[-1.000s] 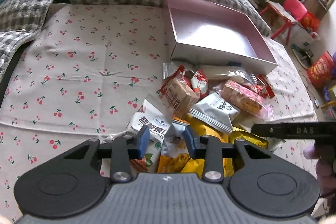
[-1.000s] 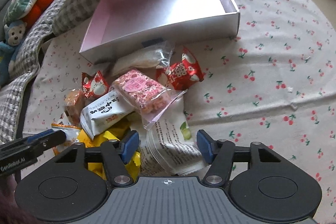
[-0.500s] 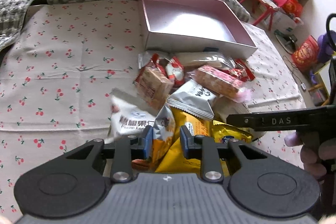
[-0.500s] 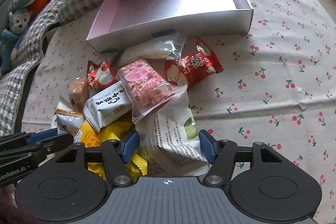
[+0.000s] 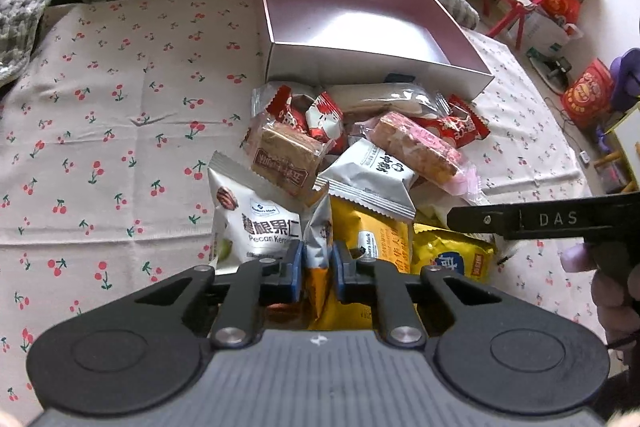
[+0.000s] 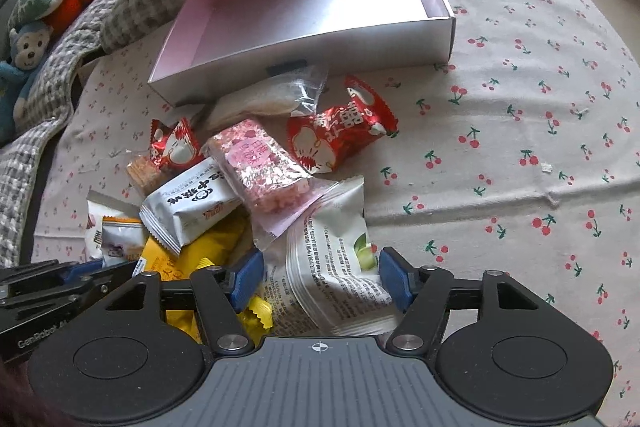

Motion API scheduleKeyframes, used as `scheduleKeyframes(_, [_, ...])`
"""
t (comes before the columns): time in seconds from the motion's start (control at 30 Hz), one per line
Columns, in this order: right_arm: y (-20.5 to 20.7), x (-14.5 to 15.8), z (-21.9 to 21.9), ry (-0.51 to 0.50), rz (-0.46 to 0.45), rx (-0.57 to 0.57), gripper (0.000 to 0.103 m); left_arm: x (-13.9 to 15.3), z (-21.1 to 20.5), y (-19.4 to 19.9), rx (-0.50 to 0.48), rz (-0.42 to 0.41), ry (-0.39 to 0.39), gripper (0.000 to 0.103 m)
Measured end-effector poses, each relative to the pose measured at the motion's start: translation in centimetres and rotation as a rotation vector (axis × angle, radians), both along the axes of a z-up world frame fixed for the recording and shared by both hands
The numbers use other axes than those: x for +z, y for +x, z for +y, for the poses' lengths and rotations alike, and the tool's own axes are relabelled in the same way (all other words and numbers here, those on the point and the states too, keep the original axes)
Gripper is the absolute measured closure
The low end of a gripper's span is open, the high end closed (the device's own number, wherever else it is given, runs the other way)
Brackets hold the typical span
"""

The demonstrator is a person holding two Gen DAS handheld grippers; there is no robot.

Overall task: Organize snacks
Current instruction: 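Grasp the small orange snack packet with the left gripper while the right grasps the white nut packet, then lower both held packets into the pink box and open both grippers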

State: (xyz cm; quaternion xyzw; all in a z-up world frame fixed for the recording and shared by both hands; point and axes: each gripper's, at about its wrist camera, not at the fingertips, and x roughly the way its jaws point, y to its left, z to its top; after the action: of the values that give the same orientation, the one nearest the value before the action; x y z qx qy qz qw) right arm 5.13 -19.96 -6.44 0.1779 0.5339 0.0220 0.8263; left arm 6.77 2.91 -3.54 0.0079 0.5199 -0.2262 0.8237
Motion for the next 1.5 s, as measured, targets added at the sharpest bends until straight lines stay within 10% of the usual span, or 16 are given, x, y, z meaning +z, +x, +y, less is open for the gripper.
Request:
scheduleKeyframes(0.33, [-0.5,-0.2,3.0,-0.147,-0.023,0.117,0.037,-0.2,0.0,0.1,0.047,0.0,0.005,0.092])
scheduleKeyframes(1.5, [-1.7,6.2,-3.9,0.102,-0.14,-0.089,0.045,6.2,0.5,1.4,0.164,-0.131,-0.158,0.093])
